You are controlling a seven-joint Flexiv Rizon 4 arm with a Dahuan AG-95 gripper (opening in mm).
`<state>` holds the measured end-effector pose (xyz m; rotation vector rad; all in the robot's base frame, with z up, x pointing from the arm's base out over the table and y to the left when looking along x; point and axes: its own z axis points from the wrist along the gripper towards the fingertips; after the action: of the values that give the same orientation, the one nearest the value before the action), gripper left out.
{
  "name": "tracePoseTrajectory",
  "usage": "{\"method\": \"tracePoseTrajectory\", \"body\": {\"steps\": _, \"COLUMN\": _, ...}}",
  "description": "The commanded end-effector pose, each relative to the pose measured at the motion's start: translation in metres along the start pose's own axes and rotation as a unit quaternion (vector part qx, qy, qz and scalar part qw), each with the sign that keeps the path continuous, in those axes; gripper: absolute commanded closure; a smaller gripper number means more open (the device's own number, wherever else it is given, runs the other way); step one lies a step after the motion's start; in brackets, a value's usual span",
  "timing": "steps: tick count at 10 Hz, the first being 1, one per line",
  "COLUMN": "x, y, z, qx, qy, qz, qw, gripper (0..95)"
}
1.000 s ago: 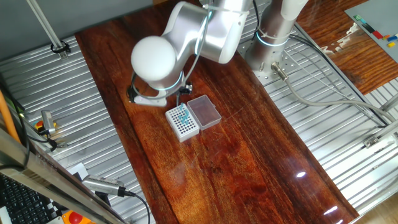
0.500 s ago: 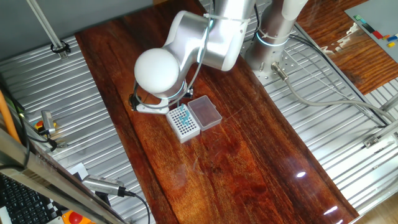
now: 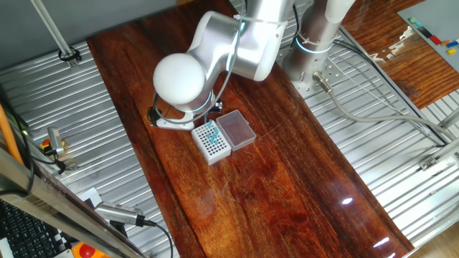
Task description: Insert a medium pipette tip into the holder for medium pipette tips
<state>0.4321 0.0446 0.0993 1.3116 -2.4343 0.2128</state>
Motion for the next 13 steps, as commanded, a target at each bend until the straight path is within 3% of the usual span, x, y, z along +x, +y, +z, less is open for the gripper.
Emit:
{"method": "tracePoseTrajectory", "body": {"steps": 1, "x": 0.004, "y": -0.002, "z": 0.0, "qx": -0.008, "qy": -0.017, "qz": -0.001, "qw": 0.9998, "gripper": 19.0}}
{"method": "tracePoseTrajectory", "body": {"steps": 4, "x": 0.015, "y": -0.005, "z": -0.001, "qx": -0.016, "qy": -0.033, "qz": -0.005, "qw": 0.9993, "gripper": 19.0}}
{"method": "tracePoseTrajectory", "body": {"steps": 7, "x": 0.027, "y": -0.007, "z": 0.003, "qx": -0.038, "qy": -0.072, "qz": 0.038, "qw": 0.9959, "gripper": 76.0}}
{"method": "tracePoseTrajectory", "body": {"steps": 8, "x": 0.028, "y": -0.007, "z": 0.004, "qx": -0.041, "qy": -0.076, "qz": 0.041, "qw": 0.9954, "gripper": 76.0}}
{"method": "tracePoseTrajectory", "body": {"steps": 9, "x": 0.034, "y": -0.004, "z": 0.01, "qx": -0.052, "qy": -0.095, "qz": 0.065, "qw": 0.992, "gripper": 95.0}}
{"method": "tracePoseTrajectory", "body": {"steps": 11, "x": 0.043, "y": 0.002, "z": 0.014, "qx": -0.063, "qy": -0.115, "qz": 0.091, "qw": 0.9872, "gripper": 95.0}}
{"method": "tracePoseTrajectory", "body": {"steps": 13, "x": 0.046, "y": 0.004, "z": 0.013, "qx": -0.069, "qy": -0.118, "qz": 0.108, "qw": 0.9847, "gripper": 95.0}}
